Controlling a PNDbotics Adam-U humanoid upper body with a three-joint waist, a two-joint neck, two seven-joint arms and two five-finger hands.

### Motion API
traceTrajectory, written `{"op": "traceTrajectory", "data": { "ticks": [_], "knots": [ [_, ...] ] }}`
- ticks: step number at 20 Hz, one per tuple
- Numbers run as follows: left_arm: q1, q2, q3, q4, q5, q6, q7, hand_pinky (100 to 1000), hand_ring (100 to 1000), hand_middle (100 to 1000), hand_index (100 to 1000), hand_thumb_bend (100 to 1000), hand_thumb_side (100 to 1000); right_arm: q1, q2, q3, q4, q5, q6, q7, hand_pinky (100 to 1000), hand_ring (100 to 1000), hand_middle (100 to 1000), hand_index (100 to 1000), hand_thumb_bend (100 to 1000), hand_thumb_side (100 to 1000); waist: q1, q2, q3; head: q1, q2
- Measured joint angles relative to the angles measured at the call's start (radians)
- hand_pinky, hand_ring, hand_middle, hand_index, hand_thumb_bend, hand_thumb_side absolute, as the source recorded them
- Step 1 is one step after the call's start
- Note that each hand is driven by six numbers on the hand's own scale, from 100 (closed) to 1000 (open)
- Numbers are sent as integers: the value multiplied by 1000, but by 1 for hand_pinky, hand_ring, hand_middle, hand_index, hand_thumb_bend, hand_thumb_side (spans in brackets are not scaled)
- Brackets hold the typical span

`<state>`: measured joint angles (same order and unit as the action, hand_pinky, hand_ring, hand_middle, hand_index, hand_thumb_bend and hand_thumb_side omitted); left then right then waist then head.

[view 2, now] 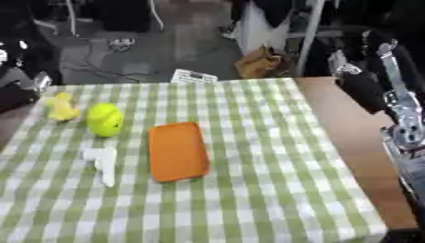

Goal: Pick up objects on the table and place them in the box.

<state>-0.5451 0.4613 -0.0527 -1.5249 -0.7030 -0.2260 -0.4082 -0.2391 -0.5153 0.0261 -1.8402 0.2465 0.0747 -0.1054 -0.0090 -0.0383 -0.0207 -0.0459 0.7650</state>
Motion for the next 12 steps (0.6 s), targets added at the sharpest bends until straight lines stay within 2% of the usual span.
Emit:
{"op": "traceTrajectory", "data": {
  "ticks": [3, 6, 7, 8, 11, 12],
  "knots": [
    [-60, 33, -53, 70, -129, -112, -109, 800, 836, 823, 850, 619, 209, 0, 0, 2, 0, 0, -1, 3, 353, 559, 587, 819, 270, 640, 0, 0, 0, 0, 0],
    [-107, 48, -93, 135, -221, -204, -170, 806, 840, 825, 850, 625, 206, 0, 0, 5, 0, 0, 0, 5, 353, 559, 587, 819, 270, 640, 0, 0, -2, -1, 0],
    [-116, 49, -100, 152, -242, -226, -178, 850, 869, 828, 841, 666, 186, 0, 0, 5, 0, 0, 0, 5, 353, 559, 587, 819, 270, 640, 0, 0, -2, -1, 0],
    [-126, 49, -111, 170, -261, -247, -186, 853, 872, 832, 840, 671, 193, 0, 0, 6, 0, 0, -1, 6, 352, 559, 587, 819, 270, 640, 0, 0, -2, -1, 0],
    [-183, 49, -161, 241, -309, -291, -174, 860, 881, 844, 843, 668, 193, 0, 0, 6, 0, 0, -2, 8, 353, 559, 587, 819, 269, 640, 0, 0, -4, -4, 0],
    [-199, 49, -176, 268, -322, -303, -163, 867, 901, 873, 861, 650, 211, 0, 0, 6, 0, 0, -3, 9, 353, 559, 587, 819, 270, 639, 0, 0, -4, -4, 0]
  ]
}}
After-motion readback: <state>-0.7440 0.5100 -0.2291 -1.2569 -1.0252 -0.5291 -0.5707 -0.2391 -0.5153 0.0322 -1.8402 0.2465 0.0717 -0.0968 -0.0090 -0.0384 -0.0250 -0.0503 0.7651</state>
